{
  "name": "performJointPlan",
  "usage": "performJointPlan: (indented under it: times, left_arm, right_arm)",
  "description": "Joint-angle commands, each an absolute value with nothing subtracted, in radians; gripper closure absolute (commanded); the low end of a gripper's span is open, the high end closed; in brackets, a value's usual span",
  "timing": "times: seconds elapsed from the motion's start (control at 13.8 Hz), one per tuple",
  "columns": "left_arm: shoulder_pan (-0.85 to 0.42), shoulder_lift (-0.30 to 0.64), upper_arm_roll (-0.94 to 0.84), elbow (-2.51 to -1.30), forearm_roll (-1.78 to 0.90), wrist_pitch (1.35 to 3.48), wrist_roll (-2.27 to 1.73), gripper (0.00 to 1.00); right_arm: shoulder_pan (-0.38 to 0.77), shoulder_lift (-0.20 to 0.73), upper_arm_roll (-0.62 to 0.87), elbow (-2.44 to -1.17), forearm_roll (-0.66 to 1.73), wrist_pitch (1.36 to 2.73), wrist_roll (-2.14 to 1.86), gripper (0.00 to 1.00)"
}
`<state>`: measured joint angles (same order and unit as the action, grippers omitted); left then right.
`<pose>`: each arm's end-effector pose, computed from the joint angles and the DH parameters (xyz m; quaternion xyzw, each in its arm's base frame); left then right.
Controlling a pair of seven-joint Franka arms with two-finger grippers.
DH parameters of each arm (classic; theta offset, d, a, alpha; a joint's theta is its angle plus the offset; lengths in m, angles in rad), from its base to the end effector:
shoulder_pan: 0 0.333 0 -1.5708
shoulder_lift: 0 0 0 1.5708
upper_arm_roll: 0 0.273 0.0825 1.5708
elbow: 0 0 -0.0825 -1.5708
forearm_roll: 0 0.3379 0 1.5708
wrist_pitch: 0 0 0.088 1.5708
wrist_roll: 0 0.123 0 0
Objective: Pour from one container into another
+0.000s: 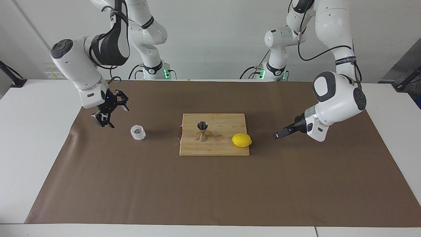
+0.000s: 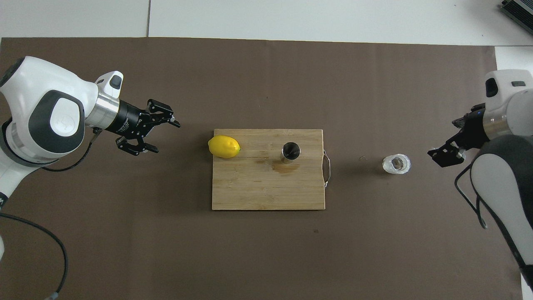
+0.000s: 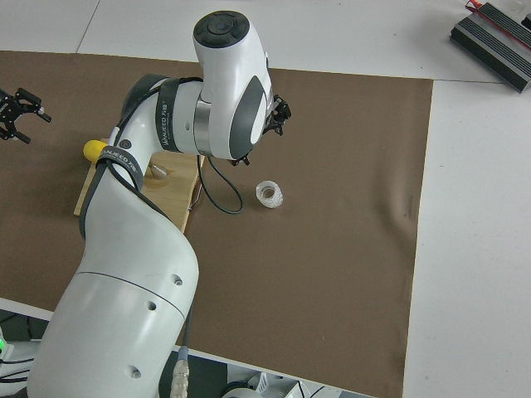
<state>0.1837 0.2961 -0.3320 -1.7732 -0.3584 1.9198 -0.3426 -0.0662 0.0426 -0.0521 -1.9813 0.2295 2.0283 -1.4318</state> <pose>0.5569 -0.1031 0.3624 0.9605 0.1693 -0.1169 0.1872 0.5216 -0.0454 0.4076 -0.8176 -0.5667 -0.0728 0.0711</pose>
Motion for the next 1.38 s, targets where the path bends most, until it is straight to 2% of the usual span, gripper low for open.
performJointPlan:
  times: [0.0, 0.29, 0.65, 1.09, 1.31]
  left_arm:
    - [0.19, 0.246, -0.325, -1.795, -0.299, 1.905, -0.215, 0.0]
    - [0.175, 0.178, -0.334, -1.781, -0.12, 1.893, -0.149, 0.0]
    - [0.176, 0.091, -0.331, -1.779, -0.061, 1.836, -0.15, 0.0]
    - [0.187, -0.009, -0.327, -1.781, -0.06, 1.727, -0.149, 0.0]
    - [0.123, -0.025, -0.24, -1.778, -0.058, 1.724, -0.147, 0.0]
  right_arm:
    - [-0.092, 0.066, -0.046, -2.054, 0.34, 2.109, -1.679, 0.0]
    - [-0.139, 0.101, -0.046, -2.137, 0.492, 2.141, -1.983, 0.0]
    - [-0.152, 0.113, -0.046, -2.207, 0.592, 2.164, -2.14, 0.0]
    - [-0.207, 0.199, -0.046, -2.209, 0.696, 2.166, -2.305, 0.0]
    - [-0.224, 0.224, -0.046, -2.206, 0.724, 2.163, -2.341, 0.0]
